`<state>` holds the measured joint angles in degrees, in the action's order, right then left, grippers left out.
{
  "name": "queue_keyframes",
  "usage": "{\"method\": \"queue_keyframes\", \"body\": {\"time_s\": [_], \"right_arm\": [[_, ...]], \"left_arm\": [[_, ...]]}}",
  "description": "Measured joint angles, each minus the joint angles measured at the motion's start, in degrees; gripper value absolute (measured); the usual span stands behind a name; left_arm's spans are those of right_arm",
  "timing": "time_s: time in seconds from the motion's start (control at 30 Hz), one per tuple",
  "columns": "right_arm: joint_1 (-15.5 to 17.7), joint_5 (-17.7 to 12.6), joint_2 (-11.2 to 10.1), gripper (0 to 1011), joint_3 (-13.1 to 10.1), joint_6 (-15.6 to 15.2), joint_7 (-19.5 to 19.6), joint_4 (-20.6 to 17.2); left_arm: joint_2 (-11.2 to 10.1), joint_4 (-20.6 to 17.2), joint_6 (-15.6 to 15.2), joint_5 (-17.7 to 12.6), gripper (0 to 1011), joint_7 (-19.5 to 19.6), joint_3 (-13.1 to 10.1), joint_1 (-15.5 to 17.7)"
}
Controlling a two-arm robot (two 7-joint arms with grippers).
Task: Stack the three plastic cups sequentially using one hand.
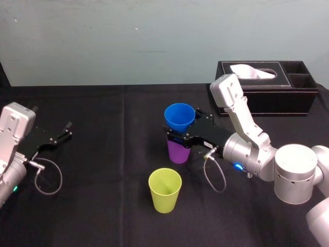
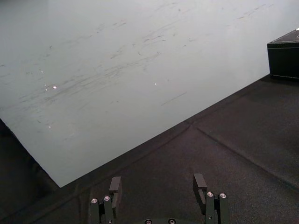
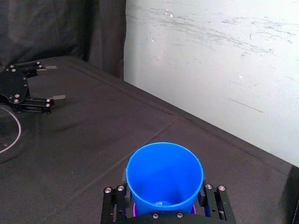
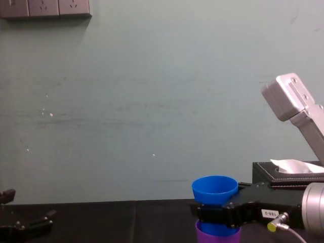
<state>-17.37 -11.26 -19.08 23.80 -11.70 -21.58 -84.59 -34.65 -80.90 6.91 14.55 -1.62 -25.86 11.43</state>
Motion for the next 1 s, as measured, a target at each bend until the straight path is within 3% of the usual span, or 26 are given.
{"method": "queue_keyframes", "body": {"time_s": [0.3, 0.77, 1.0], "right_arm": [[0.0, 0.0, 0.0, 1002, 0.0, 0.0, 0.0, -0.1], [0.0, -0.1, 0.0, 1003, 0.0, -0.1, 0.1, -0.1], [3.1, -2.0, -2.5, 1003, -2.0, 0.1, -0.9, -4.9]], "left_arm": [[0.0, 0.0, 0.0, 0.0, 1000, 0.0, 0.0, 0.0], [0.0, 0.0, 0.0, 0.0, 1000, 0.0, 0.0, 0.0], [0.0, 0.0, 0.0, 0.0, 1000, 0.0, 0.0, 0.0]]}}
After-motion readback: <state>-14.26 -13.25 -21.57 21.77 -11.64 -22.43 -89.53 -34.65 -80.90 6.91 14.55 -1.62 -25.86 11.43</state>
